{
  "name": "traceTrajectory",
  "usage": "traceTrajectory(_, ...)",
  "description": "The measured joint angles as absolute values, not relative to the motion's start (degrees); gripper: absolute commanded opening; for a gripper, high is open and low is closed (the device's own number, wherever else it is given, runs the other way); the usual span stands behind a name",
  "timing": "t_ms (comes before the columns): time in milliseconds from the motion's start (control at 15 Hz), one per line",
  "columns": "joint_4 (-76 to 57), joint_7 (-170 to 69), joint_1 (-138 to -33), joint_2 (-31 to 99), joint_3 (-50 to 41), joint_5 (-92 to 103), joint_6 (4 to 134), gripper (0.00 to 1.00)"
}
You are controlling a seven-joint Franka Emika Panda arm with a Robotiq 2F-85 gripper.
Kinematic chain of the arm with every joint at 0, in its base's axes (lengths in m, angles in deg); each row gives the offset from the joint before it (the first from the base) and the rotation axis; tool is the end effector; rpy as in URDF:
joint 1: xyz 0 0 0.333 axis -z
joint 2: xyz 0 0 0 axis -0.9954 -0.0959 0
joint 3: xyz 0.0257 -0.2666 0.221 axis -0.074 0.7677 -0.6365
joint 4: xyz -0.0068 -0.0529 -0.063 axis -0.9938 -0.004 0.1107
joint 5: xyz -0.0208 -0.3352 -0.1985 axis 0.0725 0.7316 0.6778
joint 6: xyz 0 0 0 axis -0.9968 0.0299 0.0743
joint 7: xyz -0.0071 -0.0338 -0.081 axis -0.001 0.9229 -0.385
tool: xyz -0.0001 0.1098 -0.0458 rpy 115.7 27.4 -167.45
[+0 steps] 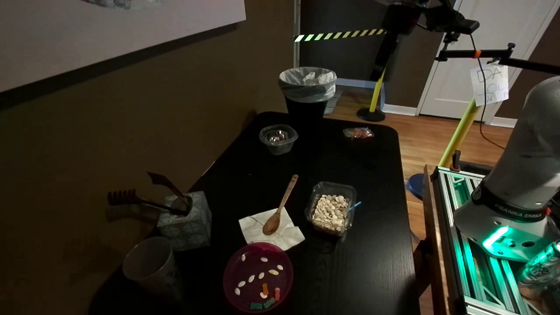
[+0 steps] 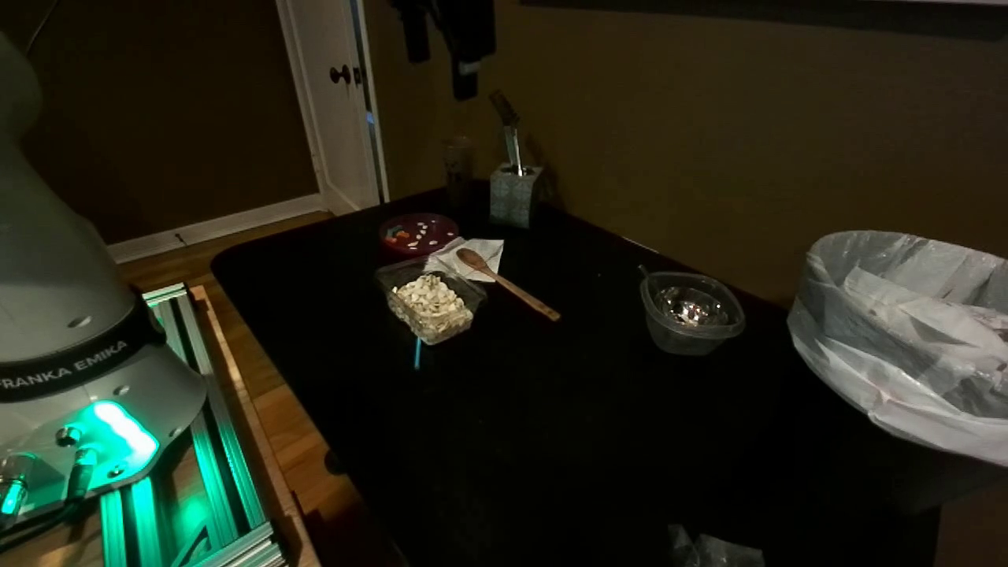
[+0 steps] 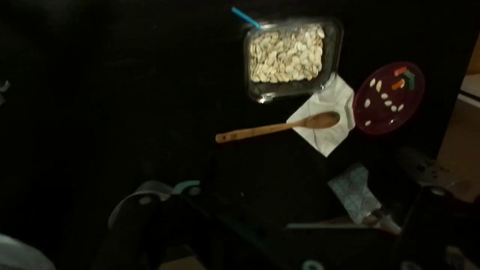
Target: Move the pencil and place it on the napkin
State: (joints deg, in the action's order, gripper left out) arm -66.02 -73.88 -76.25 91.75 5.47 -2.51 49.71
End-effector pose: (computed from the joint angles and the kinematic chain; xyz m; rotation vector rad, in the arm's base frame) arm 0.3035 -0.1235 0.5004 -2.9337 0.0712 -0.2778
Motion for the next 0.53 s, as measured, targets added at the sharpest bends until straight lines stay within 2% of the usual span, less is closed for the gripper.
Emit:
traceTrajectory(267,-76.02,-76.39,-76.26,97.89,5.48,-0.46,49.54,1.00)
traceTrajectory(533,-76.44,-76.80,-76.26,99.12,5.50,-0.33,49.53,1.00)
